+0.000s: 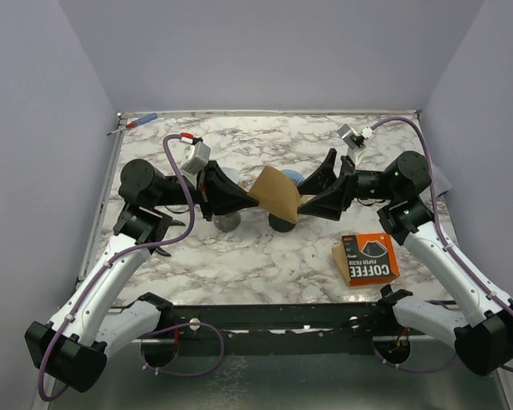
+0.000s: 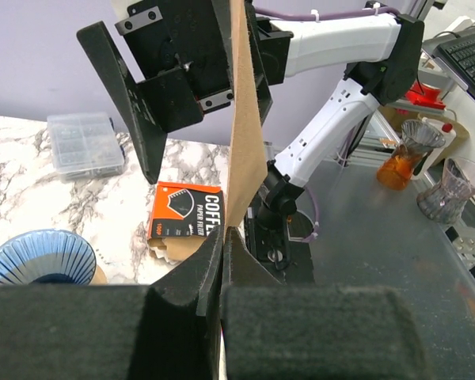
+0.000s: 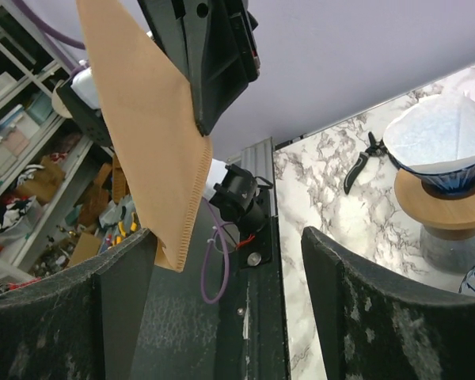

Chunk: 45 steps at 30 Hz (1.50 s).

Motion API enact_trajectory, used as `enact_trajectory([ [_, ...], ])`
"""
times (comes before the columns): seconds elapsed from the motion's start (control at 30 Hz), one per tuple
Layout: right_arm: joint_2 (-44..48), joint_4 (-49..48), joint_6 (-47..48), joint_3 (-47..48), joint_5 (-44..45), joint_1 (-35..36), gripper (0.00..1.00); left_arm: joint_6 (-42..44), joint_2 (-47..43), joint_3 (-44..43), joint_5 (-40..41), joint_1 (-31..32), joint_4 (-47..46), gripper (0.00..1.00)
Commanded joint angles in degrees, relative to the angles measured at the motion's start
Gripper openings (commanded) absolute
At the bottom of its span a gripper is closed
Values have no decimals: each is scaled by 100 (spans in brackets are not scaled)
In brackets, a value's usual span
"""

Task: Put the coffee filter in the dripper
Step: Place the coffee filter in the coffee dripper.

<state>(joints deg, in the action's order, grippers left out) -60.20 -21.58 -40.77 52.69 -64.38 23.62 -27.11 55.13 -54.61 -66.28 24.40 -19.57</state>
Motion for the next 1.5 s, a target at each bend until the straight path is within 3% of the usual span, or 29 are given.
enact_trajectory([
  [0.0,138,49,238,21,-171,47,79,19,-4,64,214,21,-12,0],
  [0.17,135,-177,139,-44,-99,47,79,30,36,82,247,21,-12,0],
  [0.37,196,-343,-39,-99,453,45,67,13,-54,82,68,25,-12,0],
  [0.73,-195,-2576,-1514,-318,174,90,62,-6,-136,148,69,38,-17,0],
  [0.9,-325,-2303,-1275,-116,67,349,61,-3,-101,152,168,51,-27,0],
  [1.13,-361,-1990,-1066,51,79,484,48,5,-39,177,302,68,-25,0],
  [1.4,-300,-1880,-1021,170,379,486,47,8,40,282,473,65,-23,0],
  [1.47,-328,-1704,-926,216,396,490,41,15,34,284,526,65,-20,0],
])
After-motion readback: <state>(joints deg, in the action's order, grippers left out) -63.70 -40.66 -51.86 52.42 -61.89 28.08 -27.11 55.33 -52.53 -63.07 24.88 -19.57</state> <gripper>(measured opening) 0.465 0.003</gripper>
